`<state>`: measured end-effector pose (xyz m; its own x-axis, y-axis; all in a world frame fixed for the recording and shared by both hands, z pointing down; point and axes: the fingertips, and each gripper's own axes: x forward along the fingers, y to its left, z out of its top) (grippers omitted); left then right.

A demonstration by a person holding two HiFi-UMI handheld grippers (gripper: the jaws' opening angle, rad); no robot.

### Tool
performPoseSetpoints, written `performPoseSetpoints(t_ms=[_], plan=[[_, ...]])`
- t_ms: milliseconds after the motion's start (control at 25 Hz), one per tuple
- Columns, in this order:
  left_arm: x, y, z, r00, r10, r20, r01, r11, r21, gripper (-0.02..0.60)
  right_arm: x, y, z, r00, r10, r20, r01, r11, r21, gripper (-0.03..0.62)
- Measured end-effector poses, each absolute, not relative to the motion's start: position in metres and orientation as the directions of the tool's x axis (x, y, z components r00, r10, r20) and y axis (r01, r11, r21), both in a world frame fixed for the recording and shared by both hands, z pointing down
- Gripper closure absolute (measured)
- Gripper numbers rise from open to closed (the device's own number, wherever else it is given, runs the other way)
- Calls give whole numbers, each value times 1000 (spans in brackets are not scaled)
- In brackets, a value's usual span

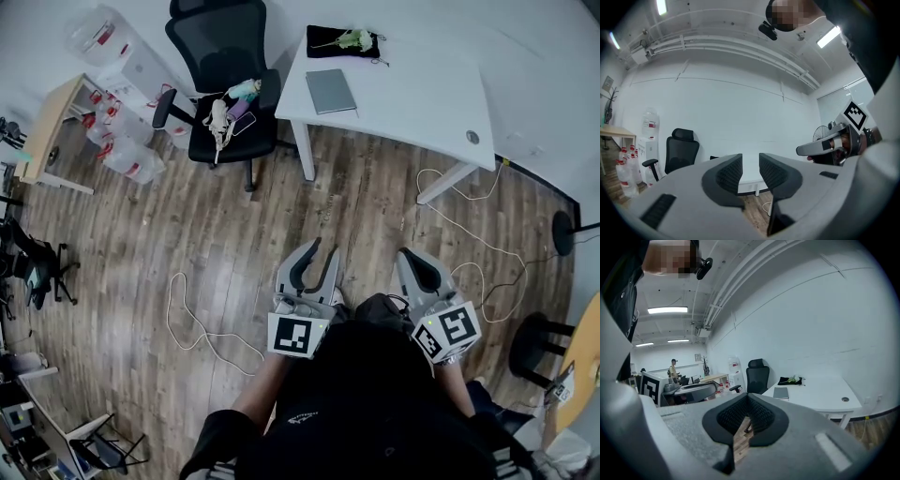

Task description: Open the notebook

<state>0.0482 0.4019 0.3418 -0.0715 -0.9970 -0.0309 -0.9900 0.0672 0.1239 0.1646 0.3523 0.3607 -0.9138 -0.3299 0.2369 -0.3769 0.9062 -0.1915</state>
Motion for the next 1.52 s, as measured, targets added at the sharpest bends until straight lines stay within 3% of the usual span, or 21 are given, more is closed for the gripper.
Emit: performPoseSetpoints(t_ms=[720,1520], plan=[[8,373,351,-135,-991,-23,-985,132,114,471,124,307,370,-925,-300,234,-347,918,-193,589],[-19,220,344,-237,-971,6,-967,237,99,471,88,138,369,-953,-207,222,-255,942,-217,589]])
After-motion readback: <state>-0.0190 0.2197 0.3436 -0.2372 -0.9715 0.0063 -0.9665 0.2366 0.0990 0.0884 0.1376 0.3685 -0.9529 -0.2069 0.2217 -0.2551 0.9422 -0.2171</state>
